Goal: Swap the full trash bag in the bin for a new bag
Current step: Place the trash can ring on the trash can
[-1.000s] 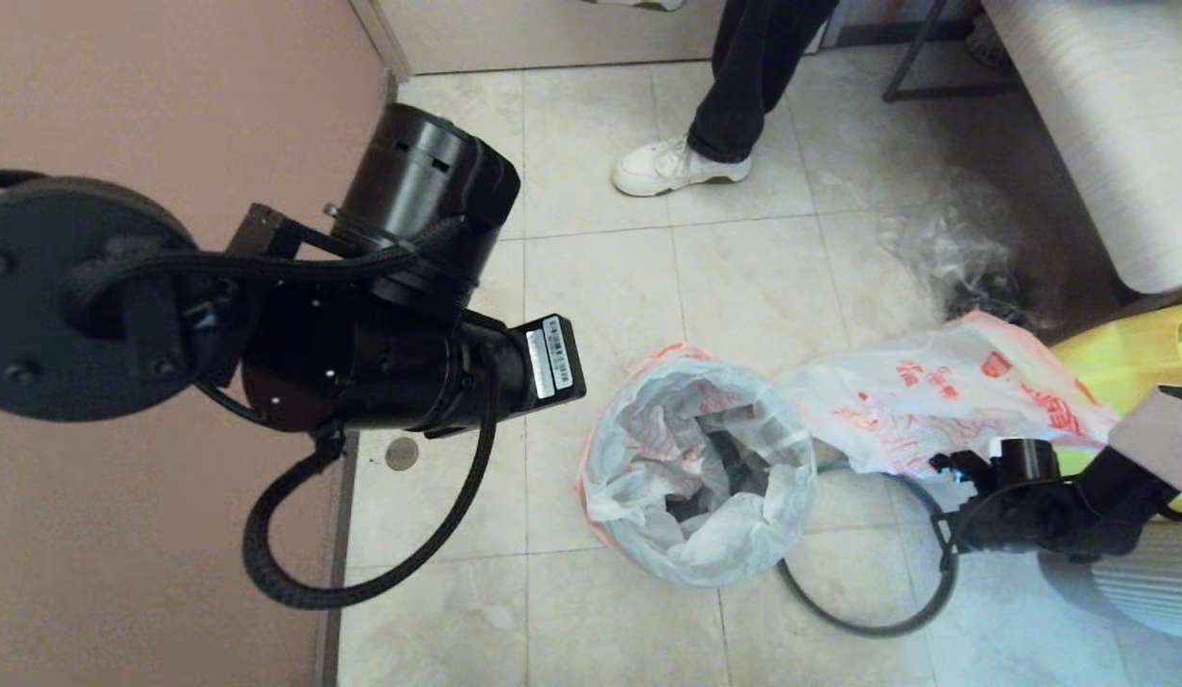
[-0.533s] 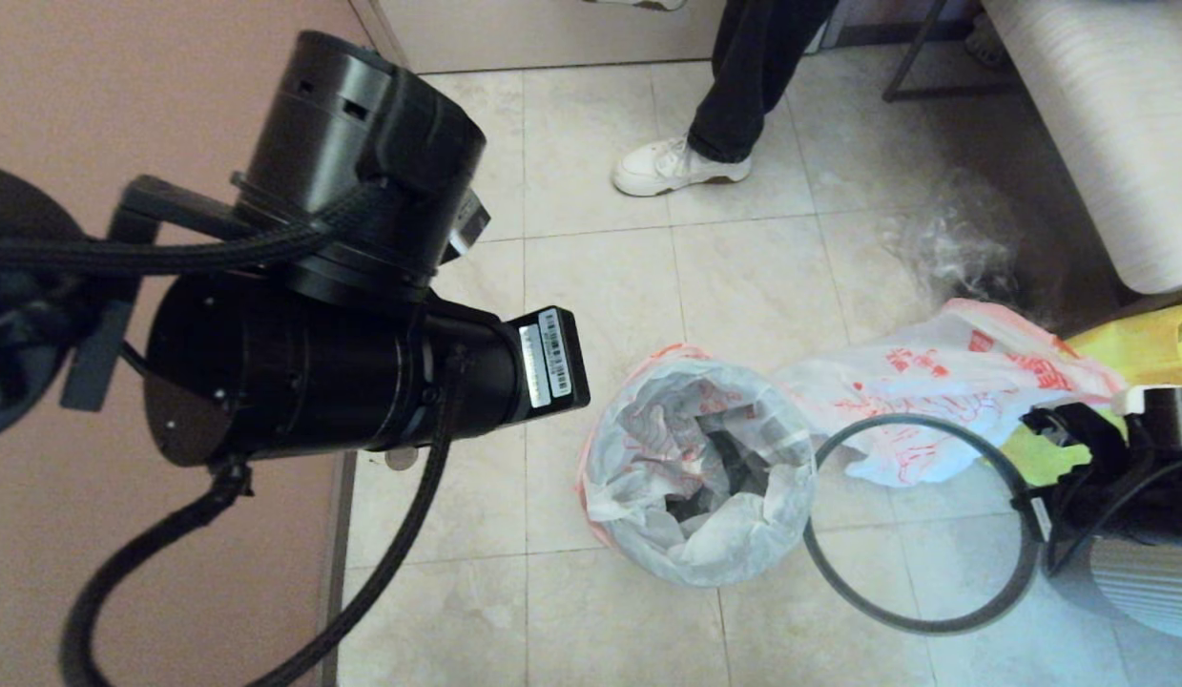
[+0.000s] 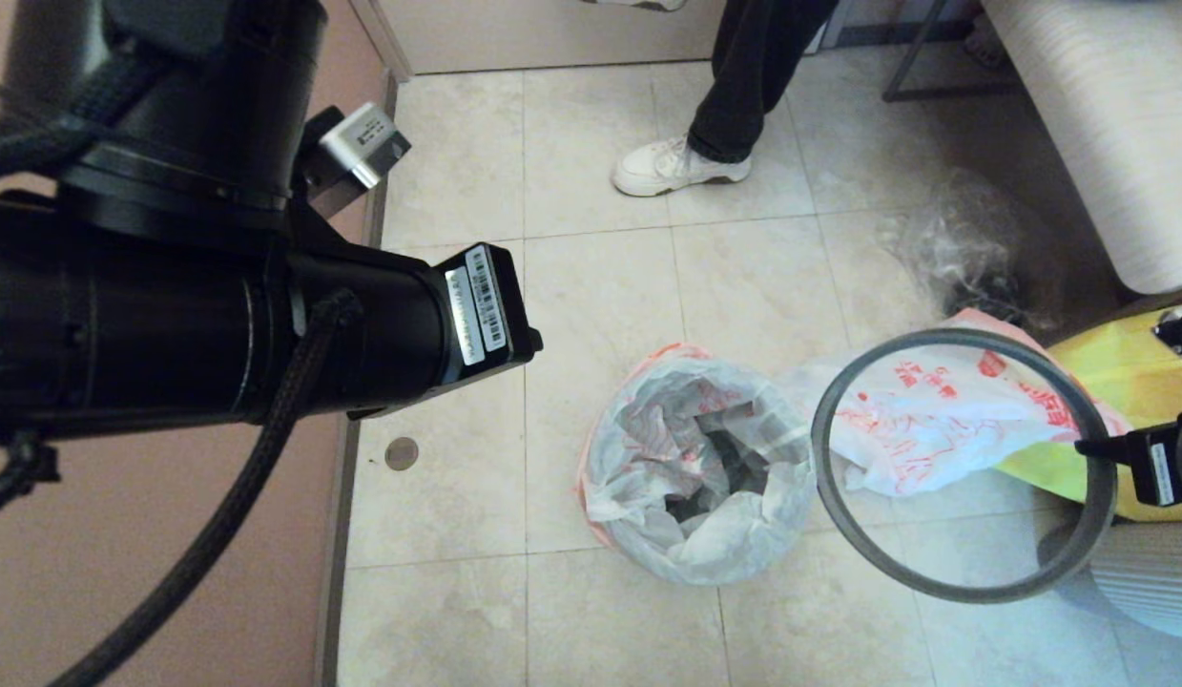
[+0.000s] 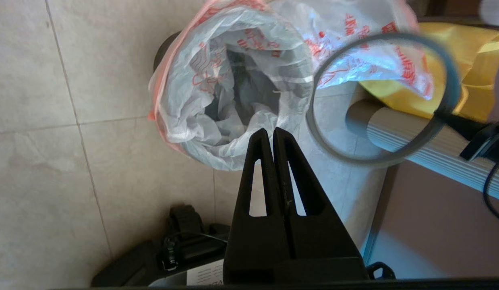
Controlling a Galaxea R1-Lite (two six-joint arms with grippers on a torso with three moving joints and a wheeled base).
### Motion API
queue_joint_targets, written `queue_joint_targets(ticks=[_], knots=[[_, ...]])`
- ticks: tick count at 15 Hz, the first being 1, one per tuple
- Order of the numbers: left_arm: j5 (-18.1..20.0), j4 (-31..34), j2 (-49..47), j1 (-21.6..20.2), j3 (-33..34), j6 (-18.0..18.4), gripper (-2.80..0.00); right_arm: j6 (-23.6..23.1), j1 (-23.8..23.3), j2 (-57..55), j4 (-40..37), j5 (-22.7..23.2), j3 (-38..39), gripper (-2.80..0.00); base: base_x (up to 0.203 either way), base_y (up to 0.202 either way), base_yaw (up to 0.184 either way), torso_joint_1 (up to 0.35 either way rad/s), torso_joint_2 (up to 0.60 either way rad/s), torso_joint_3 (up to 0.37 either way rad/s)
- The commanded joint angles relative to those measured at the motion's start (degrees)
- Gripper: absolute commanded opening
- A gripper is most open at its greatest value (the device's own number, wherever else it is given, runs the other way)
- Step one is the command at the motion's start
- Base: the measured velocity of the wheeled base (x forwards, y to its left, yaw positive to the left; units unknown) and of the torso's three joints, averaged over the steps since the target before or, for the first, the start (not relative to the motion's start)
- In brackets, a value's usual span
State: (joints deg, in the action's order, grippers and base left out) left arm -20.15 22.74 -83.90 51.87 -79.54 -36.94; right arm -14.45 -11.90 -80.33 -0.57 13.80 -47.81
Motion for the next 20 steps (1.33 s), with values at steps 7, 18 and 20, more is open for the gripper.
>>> queue_joint_targets(ticks=[7,18,20], knots=[[-0.1,0.1,1.9,-0.8,-0.6,0.5,-2.8,1.7,2.1,-2.3,-0.1,-2.6,-12.7,-2.8,0.0,0.0,0.0,0.0,0.0,0.0],[-0.1,0.1,0.9,-0.9,-0.3,0.6,-2.8,18.4,33.1,-26.6,-0.8,-13.2,-23.8,-2.8,0.0,0.0,0.0,0.0,0.0,0.0],[0.0,0.0,0.7,-0.8,-0.3,0.5,-2.8,19.1,33.5,-30.6,-0.9,-13.5,-26.6,-2.8,0.0,0.0,0.0,0.0,0.0,0.0]])
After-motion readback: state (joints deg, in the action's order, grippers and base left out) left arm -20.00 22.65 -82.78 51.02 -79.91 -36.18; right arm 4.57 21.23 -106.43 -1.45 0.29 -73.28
